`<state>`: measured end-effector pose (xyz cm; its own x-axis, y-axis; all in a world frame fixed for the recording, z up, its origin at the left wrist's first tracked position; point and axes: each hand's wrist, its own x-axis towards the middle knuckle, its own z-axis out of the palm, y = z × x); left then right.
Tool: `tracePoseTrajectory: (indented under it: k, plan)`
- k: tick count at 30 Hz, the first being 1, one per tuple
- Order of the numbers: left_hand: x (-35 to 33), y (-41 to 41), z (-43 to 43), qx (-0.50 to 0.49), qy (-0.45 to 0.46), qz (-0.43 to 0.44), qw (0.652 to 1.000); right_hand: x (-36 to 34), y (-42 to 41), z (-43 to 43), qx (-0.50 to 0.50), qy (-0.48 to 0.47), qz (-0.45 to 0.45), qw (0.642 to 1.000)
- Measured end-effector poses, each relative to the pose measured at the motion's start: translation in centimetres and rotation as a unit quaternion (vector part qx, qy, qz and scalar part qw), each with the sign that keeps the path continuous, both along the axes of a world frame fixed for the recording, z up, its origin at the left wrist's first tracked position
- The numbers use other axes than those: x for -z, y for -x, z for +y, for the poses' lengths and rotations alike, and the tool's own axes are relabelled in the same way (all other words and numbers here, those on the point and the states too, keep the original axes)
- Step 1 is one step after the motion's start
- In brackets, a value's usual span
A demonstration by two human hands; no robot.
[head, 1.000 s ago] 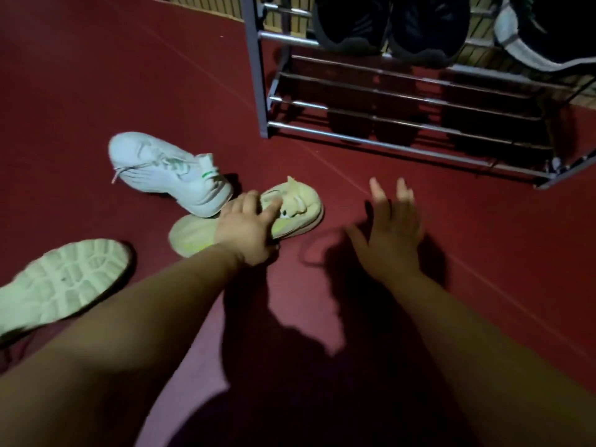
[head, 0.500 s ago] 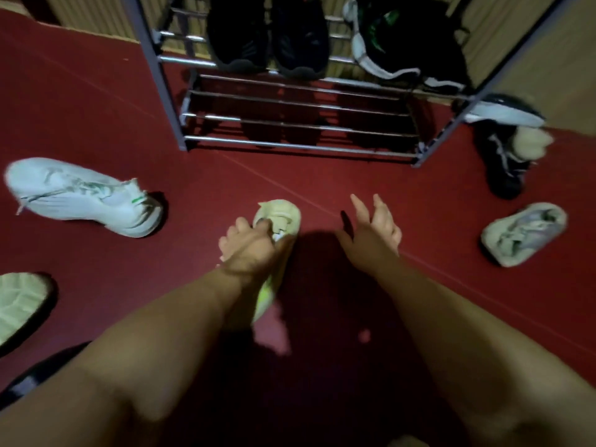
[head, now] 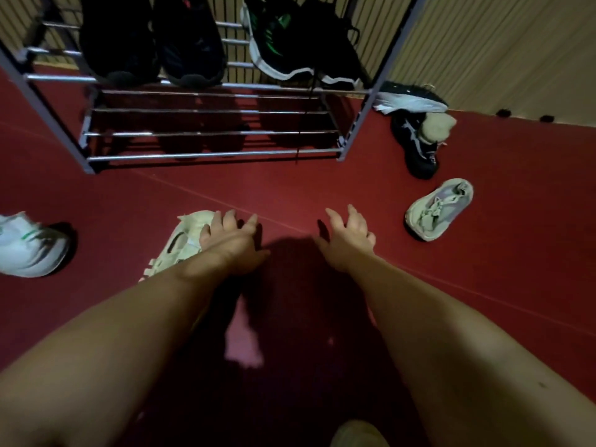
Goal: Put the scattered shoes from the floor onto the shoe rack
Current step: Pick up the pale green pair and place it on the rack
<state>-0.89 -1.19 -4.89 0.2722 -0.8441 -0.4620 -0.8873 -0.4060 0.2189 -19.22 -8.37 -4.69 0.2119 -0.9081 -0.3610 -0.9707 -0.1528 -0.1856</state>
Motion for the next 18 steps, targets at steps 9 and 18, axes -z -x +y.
tracePoseTrajectory:
  k: [9,18]
  plan:
    - [-1.3,4.4,-2.8,0.047,-0.004,-0.006,0.999,-0.9,3.8,-1.8,0.041,-0.004,-0.037,0.998]
    - [1.4,12.6,-11.0,0.093,-0.041,0.021,0.995,-1.0,11.3,-8.5,0.162,0.068,-0.09,0.98]
